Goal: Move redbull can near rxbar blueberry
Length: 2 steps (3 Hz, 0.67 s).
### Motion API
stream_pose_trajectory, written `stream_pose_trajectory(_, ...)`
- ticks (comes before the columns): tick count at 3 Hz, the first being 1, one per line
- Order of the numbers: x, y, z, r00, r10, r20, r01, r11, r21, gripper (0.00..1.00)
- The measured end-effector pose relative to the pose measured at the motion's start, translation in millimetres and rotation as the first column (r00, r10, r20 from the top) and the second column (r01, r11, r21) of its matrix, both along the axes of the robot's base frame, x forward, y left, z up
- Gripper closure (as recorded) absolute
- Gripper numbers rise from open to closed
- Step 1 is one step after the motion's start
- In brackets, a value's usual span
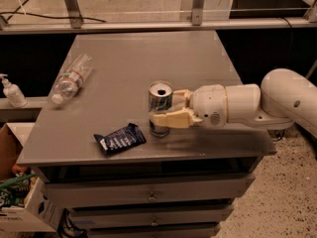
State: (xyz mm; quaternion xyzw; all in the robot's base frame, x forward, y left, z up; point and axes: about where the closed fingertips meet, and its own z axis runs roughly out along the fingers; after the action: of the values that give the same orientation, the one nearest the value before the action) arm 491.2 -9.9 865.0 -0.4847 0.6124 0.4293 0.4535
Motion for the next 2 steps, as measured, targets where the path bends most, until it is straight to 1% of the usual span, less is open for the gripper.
stream_pose_trajectory(2, -3.6, -1.0, -2.3, 1.0, 0.002, -0.002, -0.002, 1.0, 0.004, 0.13)
